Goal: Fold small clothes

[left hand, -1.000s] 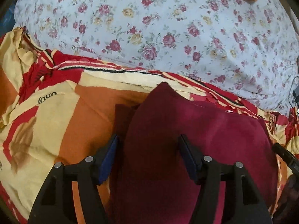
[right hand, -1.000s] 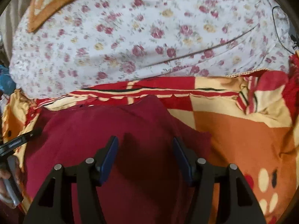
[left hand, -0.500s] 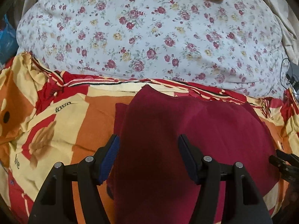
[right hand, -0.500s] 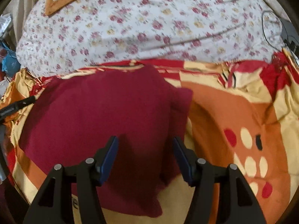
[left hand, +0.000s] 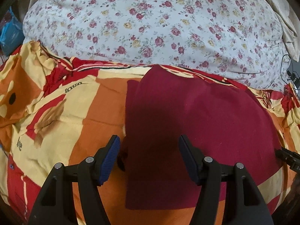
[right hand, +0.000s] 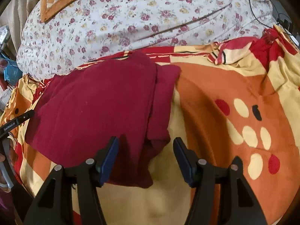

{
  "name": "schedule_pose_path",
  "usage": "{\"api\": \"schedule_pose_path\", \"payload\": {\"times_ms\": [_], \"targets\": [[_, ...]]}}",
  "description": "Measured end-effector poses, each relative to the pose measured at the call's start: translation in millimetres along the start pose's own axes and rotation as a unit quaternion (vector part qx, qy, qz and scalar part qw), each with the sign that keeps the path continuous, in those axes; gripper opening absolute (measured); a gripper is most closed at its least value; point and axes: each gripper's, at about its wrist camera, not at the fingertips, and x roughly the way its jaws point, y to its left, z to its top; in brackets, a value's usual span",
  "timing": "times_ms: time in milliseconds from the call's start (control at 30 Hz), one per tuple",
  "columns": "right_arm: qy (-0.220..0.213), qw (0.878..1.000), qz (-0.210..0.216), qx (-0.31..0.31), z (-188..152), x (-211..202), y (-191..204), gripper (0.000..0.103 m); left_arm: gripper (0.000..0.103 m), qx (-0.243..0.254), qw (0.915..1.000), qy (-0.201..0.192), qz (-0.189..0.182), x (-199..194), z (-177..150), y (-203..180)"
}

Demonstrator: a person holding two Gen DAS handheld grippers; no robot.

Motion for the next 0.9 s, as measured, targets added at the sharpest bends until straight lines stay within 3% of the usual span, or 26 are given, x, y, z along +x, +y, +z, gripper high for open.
{"api": "schedule_pose_path", "payload": {"times_ms": [267, 300, 333, 433, 467, 900], "targets": [[-0.002, 1.0, -0.01, -0.009, 0, 9, 8, 0.063, 0.055, -0.018, 0.9997, 0.015, -0.004, 4, -14, 13], [-0.003, 1.0, -0.012, -0.018, 0, 10, 9, 0.059, 0.055, -0.022, 0.9996, 0.019, -0.007, 6, -16, 15], [-0.006, 1.0, -0.018, -0.024, 0, 9, 9, 0.041, 0.055, -0.026, 0.9994, 0.022, -0.009, 7, -18, 17], [-0.02, 0.999, -0.006, -0.026, -2, -4, 5, 0.012, 0.055, -0.045, 0.9984, 0.028, -0.02, 8, -25, 27], [-0.019, 1.0, 0.005, -0.024, -3, -7, 2, 0.008, 0.055, -0.049, 0.9982, 0.028, -0.021, 7, -26, 28], [-0.009, 0.999, -0.029, -0.044, -19, -16, 8, 0.008, 0.055, -0.086, 0.9954, 0.016, -0.039, 6, -29, 40]]}}
